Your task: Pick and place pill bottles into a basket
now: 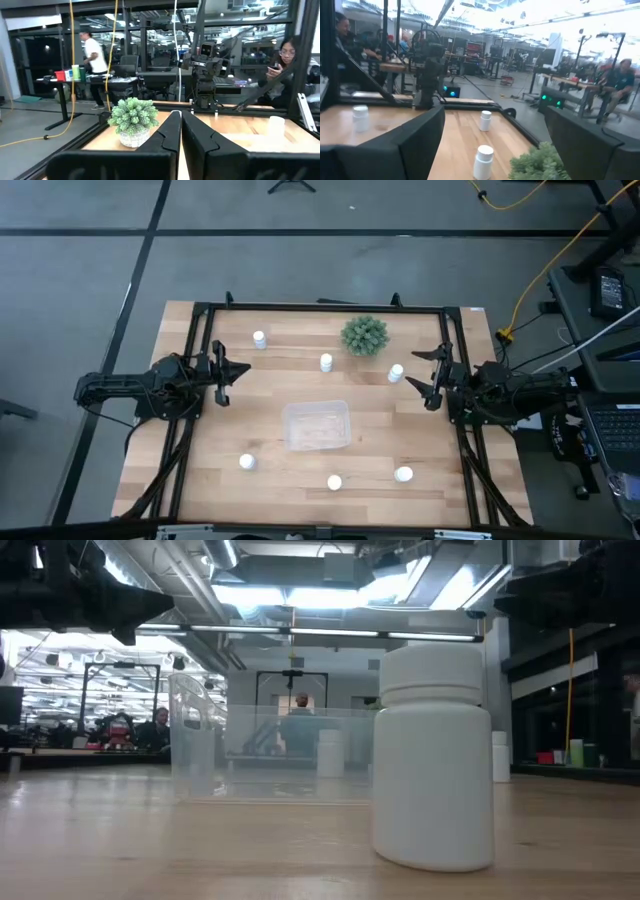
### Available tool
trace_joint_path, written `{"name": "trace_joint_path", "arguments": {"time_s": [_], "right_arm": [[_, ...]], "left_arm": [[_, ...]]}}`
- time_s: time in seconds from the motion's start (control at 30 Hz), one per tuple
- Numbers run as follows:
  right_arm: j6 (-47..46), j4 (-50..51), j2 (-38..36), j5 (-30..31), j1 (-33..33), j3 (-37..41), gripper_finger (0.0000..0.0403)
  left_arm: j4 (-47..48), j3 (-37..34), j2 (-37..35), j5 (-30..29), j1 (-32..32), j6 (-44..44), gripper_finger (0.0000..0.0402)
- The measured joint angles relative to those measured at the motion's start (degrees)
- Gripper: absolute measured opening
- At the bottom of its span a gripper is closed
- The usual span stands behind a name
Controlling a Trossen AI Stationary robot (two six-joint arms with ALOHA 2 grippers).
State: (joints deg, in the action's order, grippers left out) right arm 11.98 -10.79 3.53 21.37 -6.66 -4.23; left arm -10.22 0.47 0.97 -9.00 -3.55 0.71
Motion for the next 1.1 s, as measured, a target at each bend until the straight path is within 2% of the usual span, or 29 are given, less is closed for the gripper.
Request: {"name": "trace_joint_path", "arguments": {"time_s": [0.27,0.43,0.57,0.77,0.97,1.1], "right_arm": [[-2.8,0.6,1.0,0.0,0.0,-2.8,0.0346],[-8.9,13.7,6.2,0.1,0.0,-13.1,0.0346],[-13.4,25.5,14.5,1.1,0.1,-22.9,0.0346],[-19.5,43.4,31.3,6.6,2.1,-38.6,0.0346],[-24.0,63.2,48.9,5.6,9.7,-53.3,0.0346],[-23.8,68.3,57.1,2.1,14.3,-59.2,0.0346]], "left_arm": [[4.0,0.0,0.1,4.4,0.0,-0.5,0.001],[4.6,0.0,0.1,6.7,0.0,-2.4,0.001],[4.7,0.0,0.1,9.9,0.0,-3.1,0.0008],[6.2,0.0,0.1,10.2,0.0,-4.0,0.0008],[7.6,0.0,0.1,10.2,0.0,-4.0,0.0008],[8.7,0.0,0.1,10.1,0.0,-4.0,0.0008]]}}
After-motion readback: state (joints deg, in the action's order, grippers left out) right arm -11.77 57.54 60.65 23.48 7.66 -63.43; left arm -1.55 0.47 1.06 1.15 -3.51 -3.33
